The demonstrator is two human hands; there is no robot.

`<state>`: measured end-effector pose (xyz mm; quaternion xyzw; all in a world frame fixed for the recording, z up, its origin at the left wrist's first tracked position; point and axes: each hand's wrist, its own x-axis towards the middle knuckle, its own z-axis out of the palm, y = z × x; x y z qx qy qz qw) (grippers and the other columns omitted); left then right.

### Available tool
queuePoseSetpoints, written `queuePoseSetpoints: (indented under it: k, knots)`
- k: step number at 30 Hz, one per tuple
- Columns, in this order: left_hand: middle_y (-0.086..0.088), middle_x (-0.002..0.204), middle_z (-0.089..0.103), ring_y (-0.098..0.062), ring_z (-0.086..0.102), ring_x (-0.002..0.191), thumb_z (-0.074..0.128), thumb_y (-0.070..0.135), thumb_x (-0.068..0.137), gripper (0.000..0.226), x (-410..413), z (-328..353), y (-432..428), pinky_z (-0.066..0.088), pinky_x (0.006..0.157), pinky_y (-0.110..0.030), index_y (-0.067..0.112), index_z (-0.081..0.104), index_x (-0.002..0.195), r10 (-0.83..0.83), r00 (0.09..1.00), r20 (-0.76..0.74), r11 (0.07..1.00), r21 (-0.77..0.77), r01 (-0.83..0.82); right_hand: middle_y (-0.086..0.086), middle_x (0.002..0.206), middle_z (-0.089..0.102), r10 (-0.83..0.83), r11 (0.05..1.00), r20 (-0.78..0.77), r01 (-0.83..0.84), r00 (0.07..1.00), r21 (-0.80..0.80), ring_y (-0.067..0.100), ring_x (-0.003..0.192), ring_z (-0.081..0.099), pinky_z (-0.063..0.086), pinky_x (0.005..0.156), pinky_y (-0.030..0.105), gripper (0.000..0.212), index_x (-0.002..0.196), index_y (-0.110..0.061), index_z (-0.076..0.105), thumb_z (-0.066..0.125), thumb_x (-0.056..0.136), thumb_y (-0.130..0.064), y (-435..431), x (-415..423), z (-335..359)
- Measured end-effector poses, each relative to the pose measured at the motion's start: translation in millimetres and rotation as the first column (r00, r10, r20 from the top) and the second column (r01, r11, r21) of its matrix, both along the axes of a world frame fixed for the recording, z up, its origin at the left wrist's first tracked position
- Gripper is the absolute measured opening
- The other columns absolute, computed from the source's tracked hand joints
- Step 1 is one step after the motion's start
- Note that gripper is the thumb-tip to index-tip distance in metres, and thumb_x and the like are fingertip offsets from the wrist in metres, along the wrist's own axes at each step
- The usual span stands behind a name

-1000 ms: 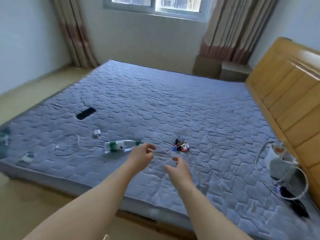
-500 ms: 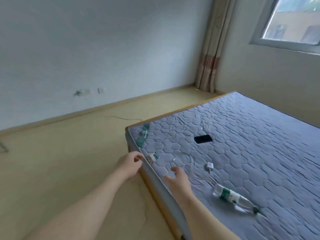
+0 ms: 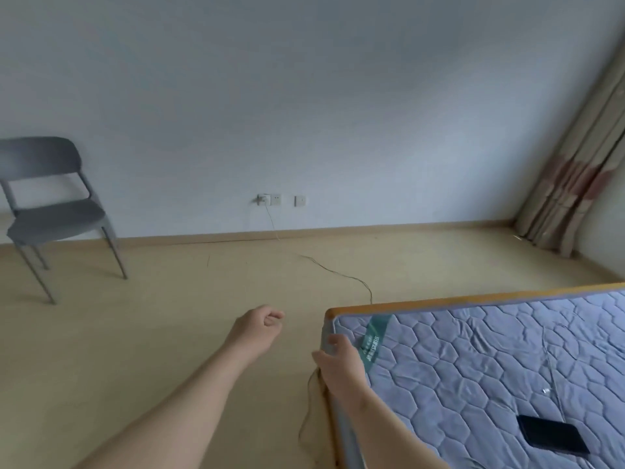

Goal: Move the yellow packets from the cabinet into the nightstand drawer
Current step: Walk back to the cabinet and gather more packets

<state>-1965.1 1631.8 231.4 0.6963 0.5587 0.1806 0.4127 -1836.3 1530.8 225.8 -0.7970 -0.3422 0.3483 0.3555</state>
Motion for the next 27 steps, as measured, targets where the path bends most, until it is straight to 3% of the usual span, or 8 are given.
queuePoseSetpoints:
  k: [3, 6, 9, 13, 17, 20, 27]
  knots:
    - [-0.001, 0.098, 0.068, -0.02, 0.065, 0.093, 0.055, 0.015, 0.085, 0.016, 46.7, 8.4, 61.4, 0.047, 0.08, -0.024, 0.028, 0.06, 0.094, 0.038, 0.998, 0.046, 0.999, -0.029, -0.037, 0.004, 0.134, 0.047, 0.042, 0.999, 0.015, -0.041, 0.999, -0.013, 0.003, 0.072, 0.045, 0.034, 0.053, 0.016, 0.045, 0.134, -0.016, 0.042, 0.052, 0.09, -0.02, 77.6, 46.0, 2.4]
    - [0.0, 0.099, 0.067, -0.018, 0.064, 0.094, 0.053, 0.015, 0.087, 0.016, 73.3, 20.1, 119.7, 0.043, 0.071, -0.021, 0.028, 0.058, 0.095, 0.06, 0.996, 0.062, 0.998, -0.032, -0.058, 0.008, 0.133, 0.047, 0.077, 0.997, 0.013, -0.076, 0.997, -0.021, 0.005, 0.072, 0.047, 0.033, 0.048, 0.011, 0.044, 0.133, -0.015, 0.043, 0.052, 0.09, -0.019, 147.0, 75.1, 8.9]
    - [0.0, 0.099, 0.067, -0.017, 0.063, 0.094, 0.052, 0.015, 0.087, 0.019, 87.1, 20.8, 177.6, 0.042, 0.071, -0.021, 0.029, 0.059, 0.098, 0.093, 0.994, 0.051, 0.995, -0.043, -0.091, 0.008, 0.135, 0.044, 0.1, 0.994, -0.016, -0.1, 0.995, -0.032, 0.011, 0.079, 0.049, 0.037, 0.06, 0.022, 0.043, 0.134, -0.016, 0.042, 0.052, 0.092, -0.02, 205.0, 94.0, 8.9]
    - [-0.001, 0.098, 0.068, -0.018, 0.064, 0.096, 0.053, 0.014, 0.086, 0.023, 109.3, 10.1, 266.9, 0.043, 0.075, -0.022, 0.024, 0.063, 0.105, 0.098, 0.995, 0.033, 0.994, -0.061, -0.096, 0.007, 0.134, 0.044, 0.1, 0.994, -0.033, -0.101, 0.994, -0.037, 0.012, 0.08, 0.047, 0.035, 0.069, 0.021, 0.041, 0.132, -0.016, 0.043, 0.052, 0.092, -0.021, 288.8, 118.0, -0.8]
    - [0.0, 0.099, 0.067, -0.017, 0.063, 0.094, 0.053, 0.015, 0.086, 0.02, 139.7, -5.1, 367.1, 0.045, 0.068, -0.022, 0.029, 0.061, 0.098, 0.038, 0.997, 0.068, 0.997, -0.071, -0.033, 0.008, 0.132, 0.045, 0.023, 1.0, -0.055, -0.024, 0.998, -0.017, 0.015, 0.09, 0.047, 0.037, 0.076, 0.023, 0.041, 0.131, -0.015, 0.044, 0.054, 0.091, -0.02, 385.4, 143.4, -16.4]
    - [0.001, 0.099, 0.066, -0.017, 0.064, 0.092, 0.052, 0.016, 0.086, 0.02, 160.8, -12.6, 445.3, 0.049, 0.072, -0.025, 0.029, 0.061, 0.098, 0.005, 0.994, 0.105, 0.995, -0.097, 0.005, 0.007, 0.13, 0.046, -0.057, 0.998, -0.088, 0.058, 0.994, 0.006, 0.015, 0.09, 0.048, 0.036, 0.076, 0.023, 0.041, 0.13, -0.014, 0.045, 0.054, 0.091, -0.018, 464.3, 159.6, -20.5]
    - [0.003, 0.099, 0.066, -0.015, 0.064, 0.09, 0.051, 0.017, 0.086, 0.02, 225.9, -0.8, 618.3, 0.047, 0.069, -0.023, 0.033, 0.059, 0.094, -0.106, 0.992, 0.07, 0.987, -0.113, 0.113, 0.006, 0.131, 0.046, -0.221, 0.974, -0.143, 0.225, 0.965, 0.01, 0.017, 0.102, 0.05, 0.037, 0.08, 0.024, 0.041, 0.13, -0.016, 0.046, 0.054, 0.089, -0.018, 621.5, 210.1, -9.8]
